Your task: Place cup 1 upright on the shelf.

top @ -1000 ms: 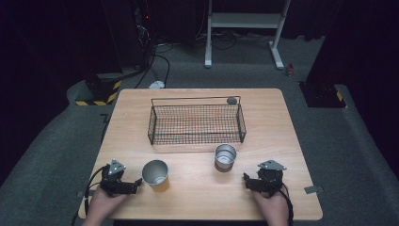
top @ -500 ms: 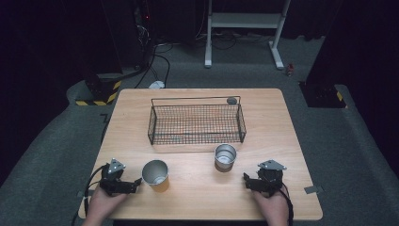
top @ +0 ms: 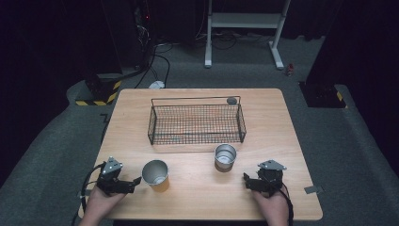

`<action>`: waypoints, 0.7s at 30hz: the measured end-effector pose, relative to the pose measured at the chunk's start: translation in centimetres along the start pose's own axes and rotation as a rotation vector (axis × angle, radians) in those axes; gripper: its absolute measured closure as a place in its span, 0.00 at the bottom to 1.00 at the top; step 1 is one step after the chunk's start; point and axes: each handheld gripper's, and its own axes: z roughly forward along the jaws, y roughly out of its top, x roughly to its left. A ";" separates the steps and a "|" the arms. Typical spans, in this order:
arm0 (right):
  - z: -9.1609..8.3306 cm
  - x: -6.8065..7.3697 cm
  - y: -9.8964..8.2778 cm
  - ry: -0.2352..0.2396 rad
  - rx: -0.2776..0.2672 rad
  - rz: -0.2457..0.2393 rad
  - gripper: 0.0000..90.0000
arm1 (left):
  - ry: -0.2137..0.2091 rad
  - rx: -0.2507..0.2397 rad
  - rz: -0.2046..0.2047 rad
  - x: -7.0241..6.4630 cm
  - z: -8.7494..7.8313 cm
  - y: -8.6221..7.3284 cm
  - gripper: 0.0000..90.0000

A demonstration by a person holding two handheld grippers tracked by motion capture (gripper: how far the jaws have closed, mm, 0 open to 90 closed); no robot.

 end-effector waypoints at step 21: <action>0.0 0.0 0.0 0.000 0.000 0.000 0.10 | -0.050 -0.195 -0.012 -0.4 -4.8 1.9 0.00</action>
